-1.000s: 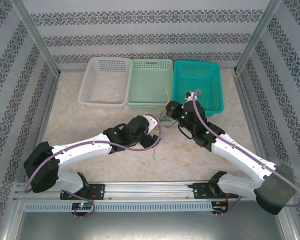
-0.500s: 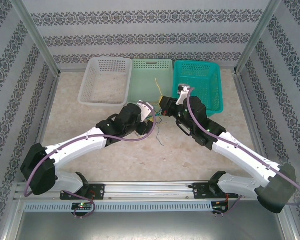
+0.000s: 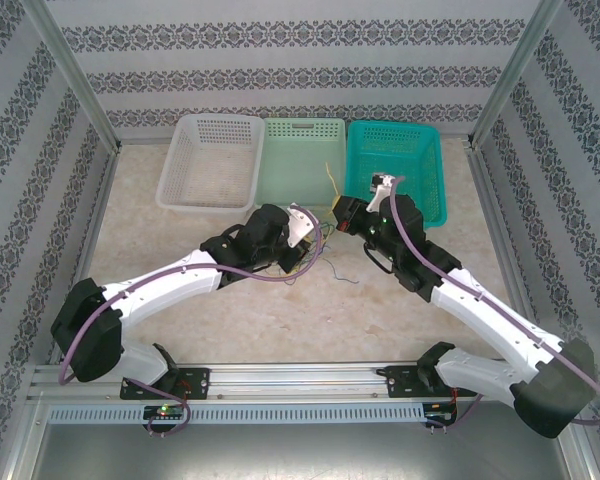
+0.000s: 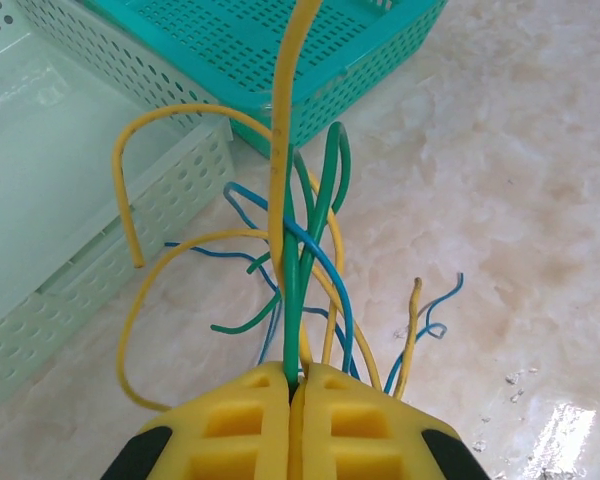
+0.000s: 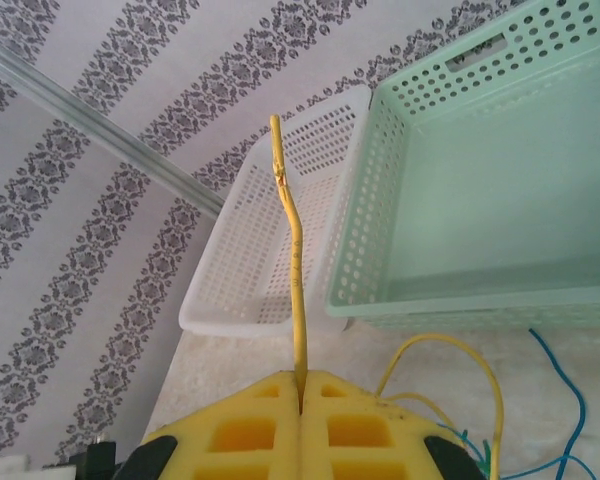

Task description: Untangle the cables

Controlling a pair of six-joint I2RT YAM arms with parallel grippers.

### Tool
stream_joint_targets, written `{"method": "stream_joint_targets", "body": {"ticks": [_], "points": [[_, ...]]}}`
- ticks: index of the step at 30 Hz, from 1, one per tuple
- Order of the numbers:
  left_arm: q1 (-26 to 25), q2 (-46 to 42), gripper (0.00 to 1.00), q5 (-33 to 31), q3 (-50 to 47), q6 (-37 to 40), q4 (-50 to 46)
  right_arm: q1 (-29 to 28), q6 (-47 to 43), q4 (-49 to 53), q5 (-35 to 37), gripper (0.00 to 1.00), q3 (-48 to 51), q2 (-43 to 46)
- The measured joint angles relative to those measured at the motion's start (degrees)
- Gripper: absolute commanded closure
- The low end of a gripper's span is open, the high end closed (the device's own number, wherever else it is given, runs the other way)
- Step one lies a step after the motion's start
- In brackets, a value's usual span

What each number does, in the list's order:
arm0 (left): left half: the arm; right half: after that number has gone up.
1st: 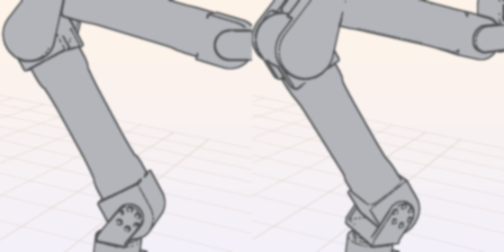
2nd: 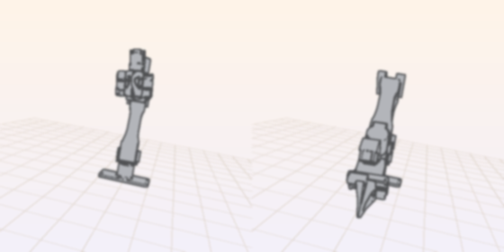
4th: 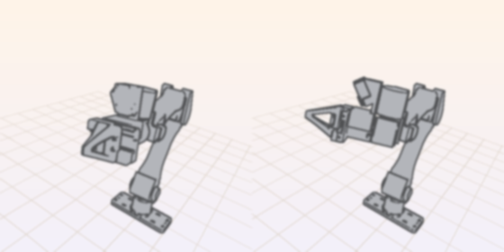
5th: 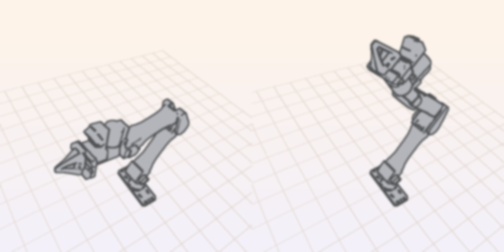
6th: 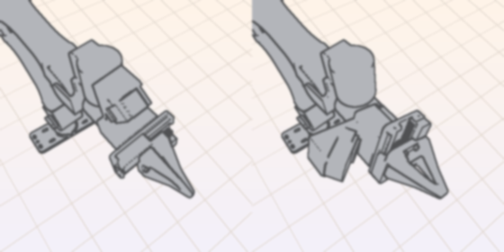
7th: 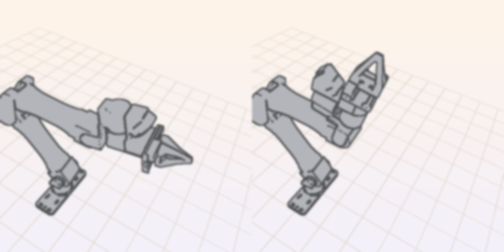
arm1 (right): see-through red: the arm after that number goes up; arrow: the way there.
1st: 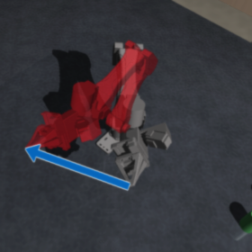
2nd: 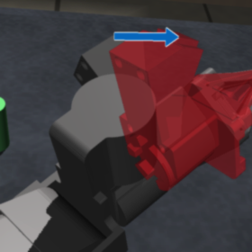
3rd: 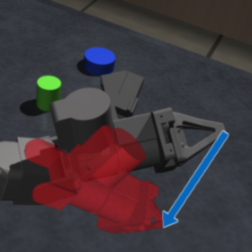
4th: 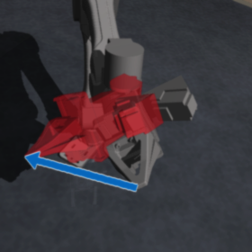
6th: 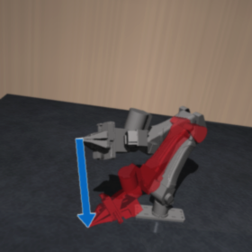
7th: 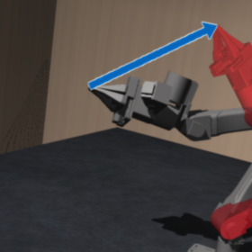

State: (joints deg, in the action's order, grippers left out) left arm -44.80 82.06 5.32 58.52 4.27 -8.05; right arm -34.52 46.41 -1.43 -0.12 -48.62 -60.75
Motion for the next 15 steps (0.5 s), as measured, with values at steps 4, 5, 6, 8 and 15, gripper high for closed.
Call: {"method": "stream_joint_targets", "body": {"ticks": [4, 5, 6, 8, 15], "points": [[0.7, 0.0, 1.00, 1.2, 0.0, -0.6, 0.0, 2.1, 0.9, 6.2, -0.9, 0.58, -1.5, -1.0], [1.1, 0.0, 1.00, 1.6, 0.0, -0.9, 0.0, 2.7, 0.6, 8.3, -0.9, 0.51, -2.1, -1.6], [1.6, -0.1, 1.00, 1.7, 0.0, -1.2, 0.0, 3.2, 0.1, 10.2, -0.9, 0.45, -2.3, -2.1], [2.6, -0.3, 1.00, 2.4, -0.1, -1.7, 0.0, 3.6, -1.1, 13.4, -0.9, 0.38, -2.2, -2.4], [5.5, -1.9, 1.00, 7.5, -1.2, -4.4, 1.7, 3.6, -4.2, 15.7, -2.1, 0.45, 2.6, -0.2]]}}
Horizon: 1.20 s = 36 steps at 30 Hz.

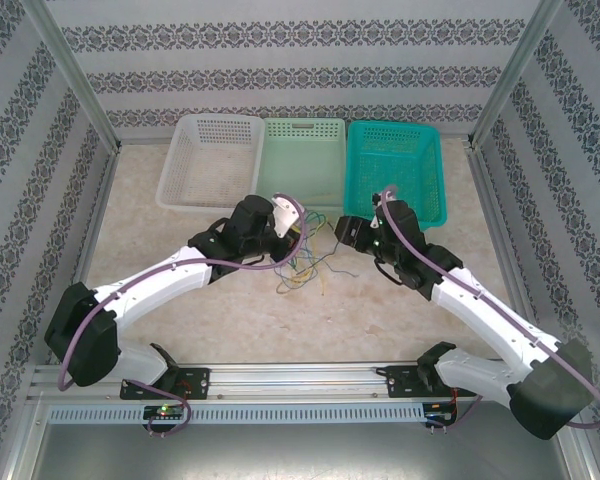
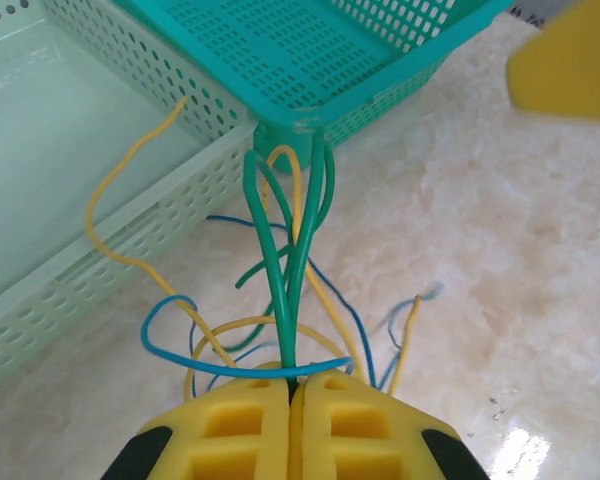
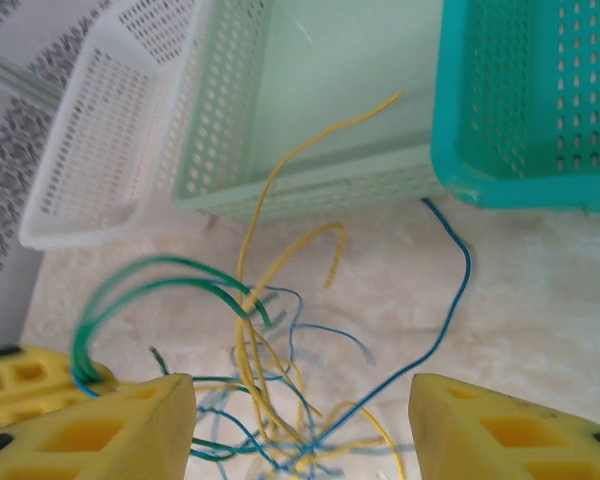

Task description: Untangle the cables

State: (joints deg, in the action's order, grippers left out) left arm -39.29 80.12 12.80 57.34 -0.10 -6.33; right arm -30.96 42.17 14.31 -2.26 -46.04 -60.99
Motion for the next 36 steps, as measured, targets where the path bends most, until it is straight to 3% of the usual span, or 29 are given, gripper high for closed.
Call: {"method": "stream_joint_targets", "body": {"ticks": [9, 17, 23, 25, 29, 32, 36], "points": [[0.7, 1.0, 1.00, 8.4, 0.5, -2.1, 0.6, -4.2, -4.1, -5.7, -3.1, 0.32, 2.6, -6.8], [1.9, 1.3, 1.00, 15.4, 0.4, -3.5, 2.1, -5.7, -7.6, -10.9, -0.7, 0.44, 2.6, -8.3], [3.8, 1.3, 1.00, 23.2, 0.3, -3.9, 2.8, -5.7, -11.2, -11.2, 2.5, 0.45, 2.6, -8.3], [4.6, 1.3, 1.00, 26.0, 0.2, -4.3, 2.8, -5.7, -12.6, -11.6, 3.3, 0.51, 2.7, -8.3], [6.1, 1.3, 1.00, 30.4, 0.2, -4.7, 2.7, -5.6, -15.1, -11.8, 4.4, 0.77, 3.5, -7.2], [6.5, 1.5, 1.00, 31.7, 0.4, -3.9, 1.1, -5.7, -18.1, -11.0, 4.5, 0.89, 3.6, -5.7], [7.0, 3.8, 1.00, 31.7, 3.8, -0.3, -5.3, -6.8, -23.7, -4.1, 5.9, 0.94, 1.9, -4.7]]}}
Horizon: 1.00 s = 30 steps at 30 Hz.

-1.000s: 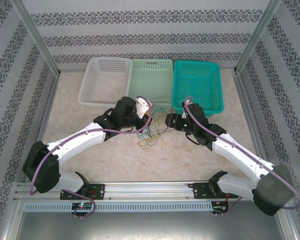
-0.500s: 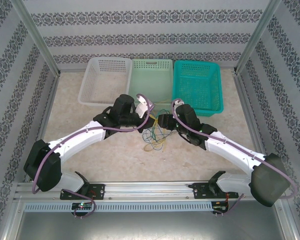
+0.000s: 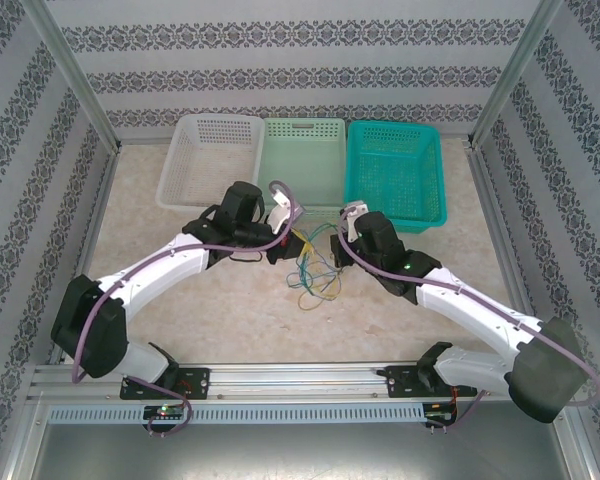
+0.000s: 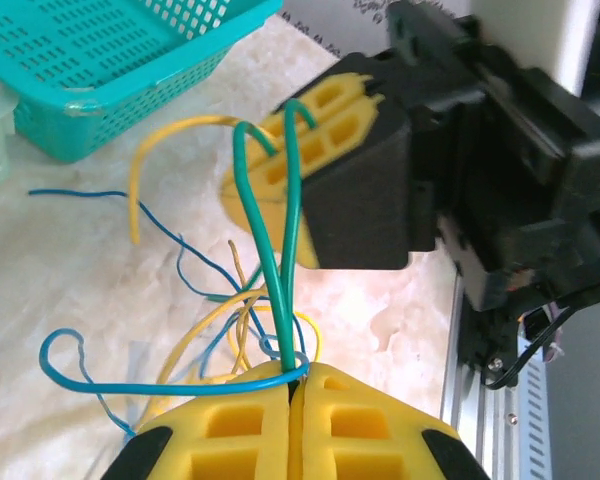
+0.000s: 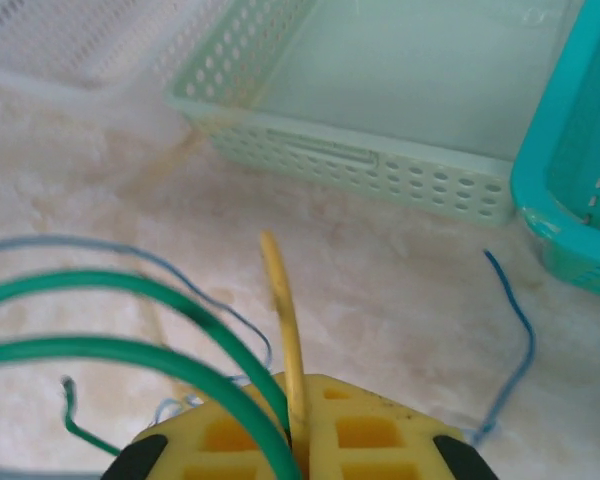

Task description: Untangle the cables

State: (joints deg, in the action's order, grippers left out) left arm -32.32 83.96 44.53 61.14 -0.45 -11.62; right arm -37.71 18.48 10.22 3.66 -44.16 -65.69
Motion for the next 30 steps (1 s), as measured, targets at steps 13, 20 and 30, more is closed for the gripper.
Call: {"method": "stream_joint_targets", "body": {"ticks": [13, 20, 30], "points": [[0.1, 5.9, 1.00, -2.8, 6.8, 8.8, -12.9, -4.8, -12.1, 17.6, 12.5, 0.96, -5.9, 1.1], [0.2, 9.9, 1.00, -5.8, 11.2, 12.5, -19.3, -9.1, -14.4, 21.7, 20.8, 0.96, -8.6, -4.1], [0.6, 10.3, 1.00, -6.1, 12.8, 14.5, -22.0, -9.8, -15.3, 21.5, 23.5, 0.96, -8.7, -4.8]]}}
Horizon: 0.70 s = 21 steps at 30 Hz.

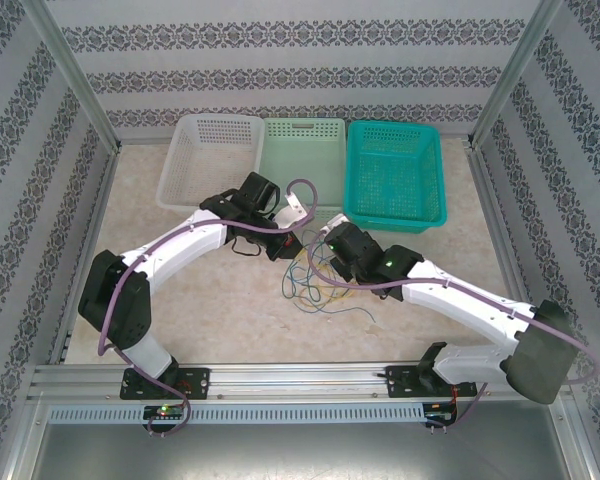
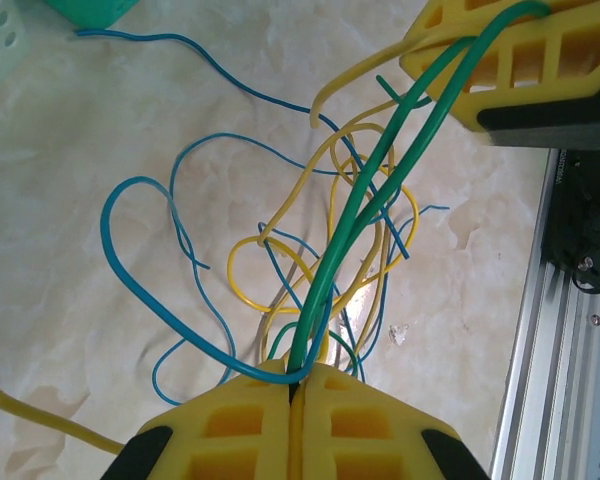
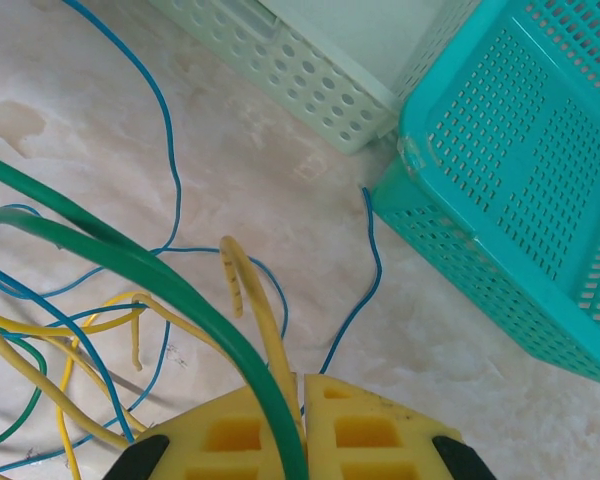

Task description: Untangle the cables

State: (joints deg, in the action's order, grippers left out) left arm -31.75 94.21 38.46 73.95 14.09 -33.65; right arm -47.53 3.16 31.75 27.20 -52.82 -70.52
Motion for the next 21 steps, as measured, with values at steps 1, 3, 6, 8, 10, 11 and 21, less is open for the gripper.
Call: {"method": "stream_joint_targets", "body": {"ticks": [1, 3, 6, 8, 10, 11, 21], "points": [[0.0, 0.1, 1.00, -0.1, 0.3, 0.2, -0.3, 0.0, -0.2, 0.0, 0.0, 0.97, 0.0, 0.3], [0.0, 0.2, 1.00, -0.2, 0.6, 0.5, -0.6, -0.1, -0.9, 0.0, 0.1, 0.97, 0.0, 1.0], [0.0, 0.2, 1.00, -0.1, 1.1, 1.1, -1.3, -0.5, -2.5, 0.2, 0.7, 0.97, 0.1, 2.2], [0.0, 0.2, 1.00, -0.1, 1.5, 1.6, -1.7, -0.7, -3.9, 0.2, 0.9, 0.97, 0.1, 3.3], [0.0, 0.2, 1.00, -0.1, 1.8, 1.9, -1.9, -0.8, -5.4, 0.2, 0.9, 0.96, 0.2, 4.3], [0.0, 0.2, 1.00, -0.1, 2.0, 2.1, -2.0, -0.9, -5.9, 0.2, 0.9, 0.96, 0.4, 4.7], [1.1, 0.6, 1.00, -2.2, 2.1, 2.0, -5.1, 1.1, -1.8, 1.1, -2.2, 0.73, 1.3, 5.2]]}}
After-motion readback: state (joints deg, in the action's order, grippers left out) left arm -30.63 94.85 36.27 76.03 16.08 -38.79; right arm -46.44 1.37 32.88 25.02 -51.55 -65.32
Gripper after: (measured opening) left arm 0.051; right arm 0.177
